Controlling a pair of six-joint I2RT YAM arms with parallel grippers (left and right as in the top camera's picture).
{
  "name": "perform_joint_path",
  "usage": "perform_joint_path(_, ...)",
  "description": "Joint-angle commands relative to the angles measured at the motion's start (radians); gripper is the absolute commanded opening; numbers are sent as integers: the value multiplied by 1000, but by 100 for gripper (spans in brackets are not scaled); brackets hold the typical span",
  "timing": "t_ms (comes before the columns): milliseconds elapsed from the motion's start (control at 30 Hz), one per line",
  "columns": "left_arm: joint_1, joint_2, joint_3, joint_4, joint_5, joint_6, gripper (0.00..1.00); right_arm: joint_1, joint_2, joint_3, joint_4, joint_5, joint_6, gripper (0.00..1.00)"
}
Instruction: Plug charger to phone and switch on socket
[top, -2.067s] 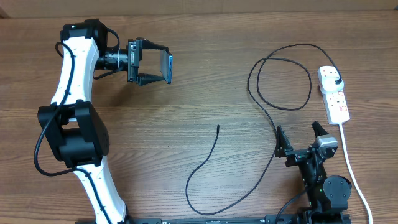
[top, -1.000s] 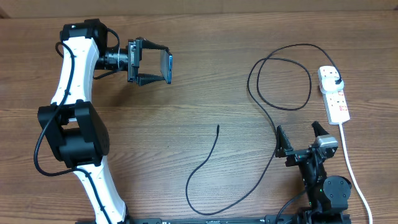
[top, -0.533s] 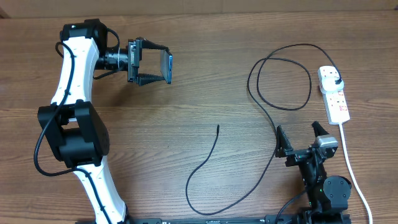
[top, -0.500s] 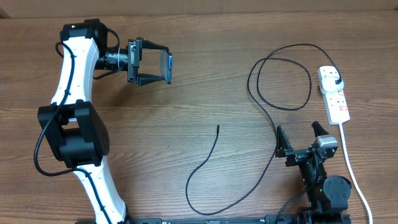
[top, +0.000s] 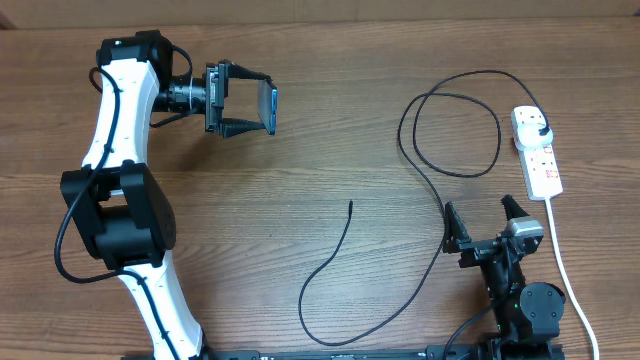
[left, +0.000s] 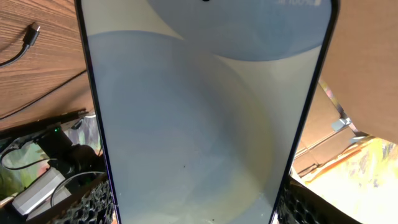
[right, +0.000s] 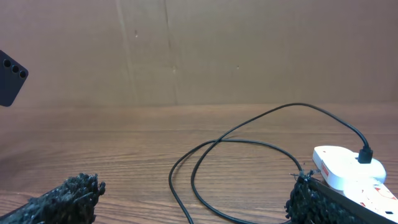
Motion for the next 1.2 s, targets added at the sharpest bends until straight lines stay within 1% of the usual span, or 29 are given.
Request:
perform_joint_path(0,-6,-1,31,-2,44,-14,4,8,-10,-11,3,10,-1,100)
perform_joint_path(133,-6,-1,31,-2,40,-14,4,8,-10,-11,6,10,-1,100)
perform_joint_path(400,-12,-1,31,-2,-27,-13,4,8,-10,-11,14,10,-1,100)
perform_joint_path(467,-20,-1,31,6,-31,-13,4,8,-10,-11,33,-32,10,100)
perform_joint_path(533,-23,-1,31,9,-31,-13,4,8,-10,-10,47,-53,59,100)
perform_joint_path(600,-24,-1,31,10,-31,-13,4,8,-10,-8,55,-83,161,100)
perform_joint_path(700,-24,-1,31,10,-31,-13,4,8,-10,10,39,-107,239,100)
perform_joint_path(867,-24,-1,31,10,-35,-13,4,7,-10,108,-16,-106,255,100)
perform_joint_path(967,-24,-1,31,10,-35,-13,4,7,5,183,-87,-82,254,100)
perform_joint_path(1033,-24,-1,31,10,-35,-13,4,7,38,248,-135,-62,251,100)
perform_joint_path(1167,-24,-1,31,9,-48,-14,4,7,121,348,-182,-53,247,100)
